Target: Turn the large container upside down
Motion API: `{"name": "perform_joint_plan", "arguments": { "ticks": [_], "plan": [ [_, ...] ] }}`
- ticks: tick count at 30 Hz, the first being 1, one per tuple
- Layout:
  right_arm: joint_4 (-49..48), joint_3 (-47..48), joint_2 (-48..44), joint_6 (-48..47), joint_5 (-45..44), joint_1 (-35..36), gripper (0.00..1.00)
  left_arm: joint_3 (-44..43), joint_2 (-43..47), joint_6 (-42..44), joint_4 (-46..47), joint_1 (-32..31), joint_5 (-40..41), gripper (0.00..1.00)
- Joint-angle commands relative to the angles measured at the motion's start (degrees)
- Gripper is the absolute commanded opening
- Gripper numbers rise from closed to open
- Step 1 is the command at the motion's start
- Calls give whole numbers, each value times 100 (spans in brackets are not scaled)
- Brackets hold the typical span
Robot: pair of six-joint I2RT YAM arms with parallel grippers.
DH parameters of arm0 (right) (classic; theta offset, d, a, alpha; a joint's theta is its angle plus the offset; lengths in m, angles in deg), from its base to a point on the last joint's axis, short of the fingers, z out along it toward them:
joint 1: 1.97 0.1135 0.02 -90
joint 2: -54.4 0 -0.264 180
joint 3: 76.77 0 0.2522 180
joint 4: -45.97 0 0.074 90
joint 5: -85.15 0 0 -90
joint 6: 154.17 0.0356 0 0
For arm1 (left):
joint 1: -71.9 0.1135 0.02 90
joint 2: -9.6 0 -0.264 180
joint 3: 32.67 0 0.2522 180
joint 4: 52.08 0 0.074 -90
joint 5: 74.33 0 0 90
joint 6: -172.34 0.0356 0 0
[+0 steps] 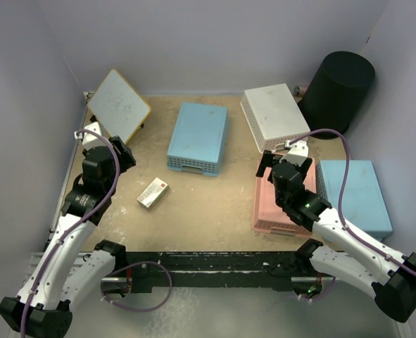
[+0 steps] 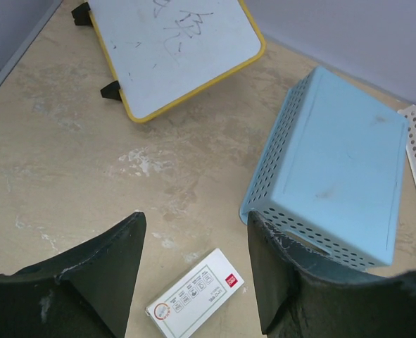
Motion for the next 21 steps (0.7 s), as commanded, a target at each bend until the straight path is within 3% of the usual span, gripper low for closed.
{"name": "perform_joint_plan", "arguments": {
  "ticks": [1,21],
  "plan": [
    [-75,182,-34,80,-143,-7,100,78,229,219,463,1,-402,57],
    [-101,171,-21,89,-82,-9,100,18,123,201,412,2,-416,56]
  ]
}}
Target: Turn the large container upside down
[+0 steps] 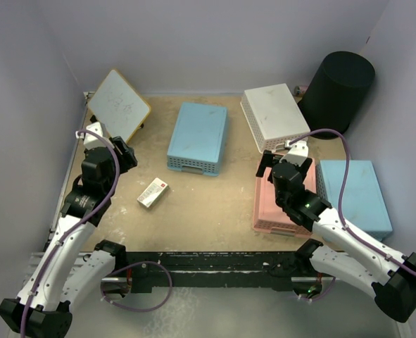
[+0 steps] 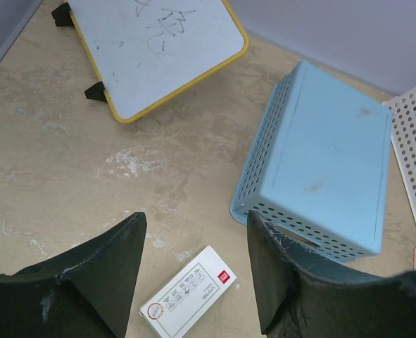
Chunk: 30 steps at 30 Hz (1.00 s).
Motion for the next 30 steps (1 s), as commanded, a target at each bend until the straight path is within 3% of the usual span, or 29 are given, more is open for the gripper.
{"name": "perform_joint_plan", "arguments": {
  "ticks": [1,30],
  "plan": [
    [-99,175,-32,82,-87,-9,100,-48,9,103,283,-1,-51,57],
    [-108,150,-2,100,-71,-10,100,-30,55,167,248,-1,-42,56]
  ]
}}
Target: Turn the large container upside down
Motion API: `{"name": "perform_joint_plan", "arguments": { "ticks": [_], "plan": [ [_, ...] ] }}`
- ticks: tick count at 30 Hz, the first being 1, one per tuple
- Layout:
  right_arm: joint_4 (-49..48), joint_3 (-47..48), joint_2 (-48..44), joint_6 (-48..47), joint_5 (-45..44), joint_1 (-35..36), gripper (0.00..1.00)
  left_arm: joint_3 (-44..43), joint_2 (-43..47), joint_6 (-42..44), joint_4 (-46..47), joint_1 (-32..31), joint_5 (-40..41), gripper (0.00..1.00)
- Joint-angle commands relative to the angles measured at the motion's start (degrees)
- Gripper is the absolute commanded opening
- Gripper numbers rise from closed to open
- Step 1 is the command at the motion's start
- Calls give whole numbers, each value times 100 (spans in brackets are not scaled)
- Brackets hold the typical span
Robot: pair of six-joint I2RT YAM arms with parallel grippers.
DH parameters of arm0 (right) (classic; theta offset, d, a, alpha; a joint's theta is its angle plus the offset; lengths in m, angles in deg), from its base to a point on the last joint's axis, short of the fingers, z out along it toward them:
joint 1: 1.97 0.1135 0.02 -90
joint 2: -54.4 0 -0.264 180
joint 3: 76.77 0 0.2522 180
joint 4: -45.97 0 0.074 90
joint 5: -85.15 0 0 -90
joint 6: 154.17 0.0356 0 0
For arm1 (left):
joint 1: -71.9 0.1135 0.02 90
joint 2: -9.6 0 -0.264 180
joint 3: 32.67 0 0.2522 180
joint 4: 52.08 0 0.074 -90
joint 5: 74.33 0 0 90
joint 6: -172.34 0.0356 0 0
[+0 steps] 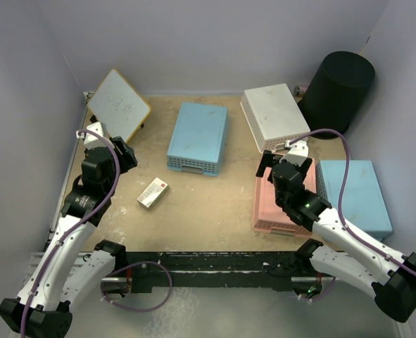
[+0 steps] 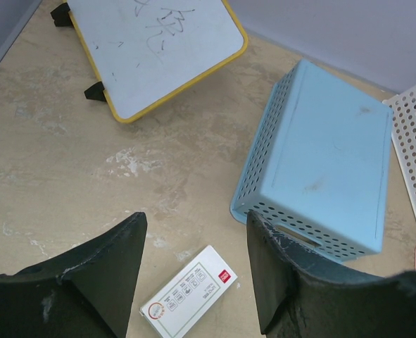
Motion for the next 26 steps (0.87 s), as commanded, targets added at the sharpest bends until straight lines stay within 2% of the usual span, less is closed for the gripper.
{"name": "perform_joint_plan", "arguments": {
  "ticks": [1,14,23,26],
  "plan": [
    [-108,154,-2,92,-69,-12,100,-32,66,132,247,-1,-12,56],
    [-121,174,41,117,-60,-11,100,-44,-23,-84,542,-1,-214,57],
    [-99,171,26,133,-60,-8,100,116,22,-73,839,1,-516,51],
    [-99,149,14,151,-54,-10,100,76,18,-51,811,-1,-569,52]
  ]
}}
